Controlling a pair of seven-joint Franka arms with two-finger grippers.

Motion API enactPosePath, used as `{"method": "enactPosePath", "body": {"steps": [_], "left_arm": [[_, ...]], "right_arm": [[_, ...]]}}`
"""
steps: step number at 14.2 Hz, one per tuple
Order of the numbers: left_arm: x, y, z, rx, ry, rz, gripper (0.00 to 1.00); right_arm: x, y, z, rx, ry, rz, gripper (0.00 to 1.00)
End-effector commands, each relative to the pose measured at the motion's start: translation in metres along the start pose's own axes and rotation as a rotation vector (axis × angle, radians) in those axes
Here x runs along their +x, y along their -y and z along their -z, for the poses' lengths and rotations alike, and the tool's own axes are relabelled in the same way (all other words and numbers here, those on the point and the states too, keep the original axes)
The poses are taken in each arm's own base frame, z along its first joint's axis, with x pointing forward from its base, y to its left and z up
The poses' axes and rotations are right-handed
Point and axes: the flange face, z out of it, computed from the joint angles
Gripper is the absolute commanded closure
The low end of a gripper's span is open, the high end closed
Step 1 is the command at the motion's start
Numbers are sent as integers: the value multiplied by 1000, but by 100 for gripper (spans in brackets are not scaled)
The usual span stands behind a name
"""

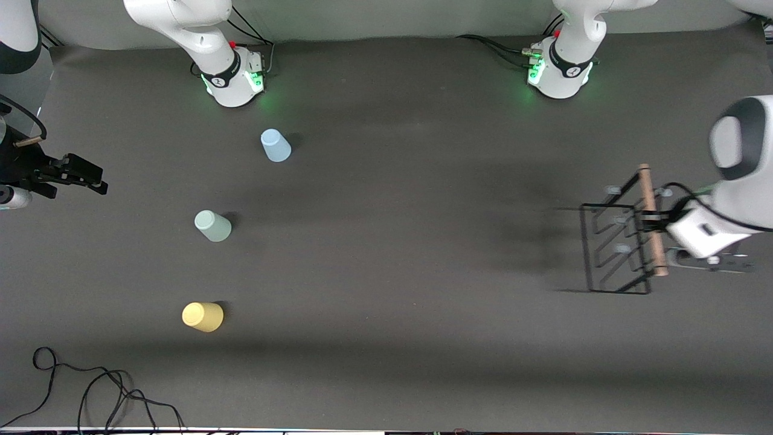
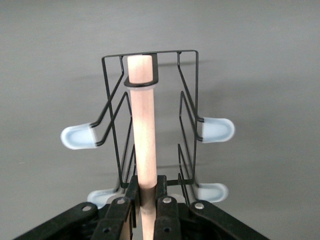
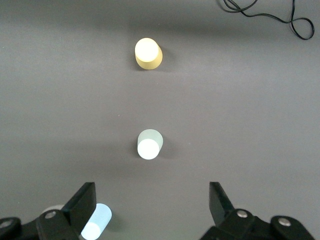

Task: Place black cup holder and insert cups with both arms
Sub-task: 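Carry the rack to the table middle and lower it with the left gripper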

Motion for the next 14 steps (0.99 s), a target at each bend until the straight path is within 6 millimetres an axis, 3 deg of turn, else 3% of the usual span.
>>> {"method": "enactPosePath", "body": {"steps": [1,4,6,10,14], "left_arm": [[8,-82,5,-4,-9,47,100],[20,-200,11,9,-50,107,100],[27,-265,-2,15,-63,173,100],[23,-380,-48,0,-56,185,100],[1,-471,-81,-32,-110,157,100]], "right_arm": [[-3,1,2,8,2,-5,0],[-3,1,1,8,4,-5,0],[-3,1,2,8,2,-5,0],[-3,1,1,8,4,-5,0],[-3,1,1,8,4,-5,0]]}}
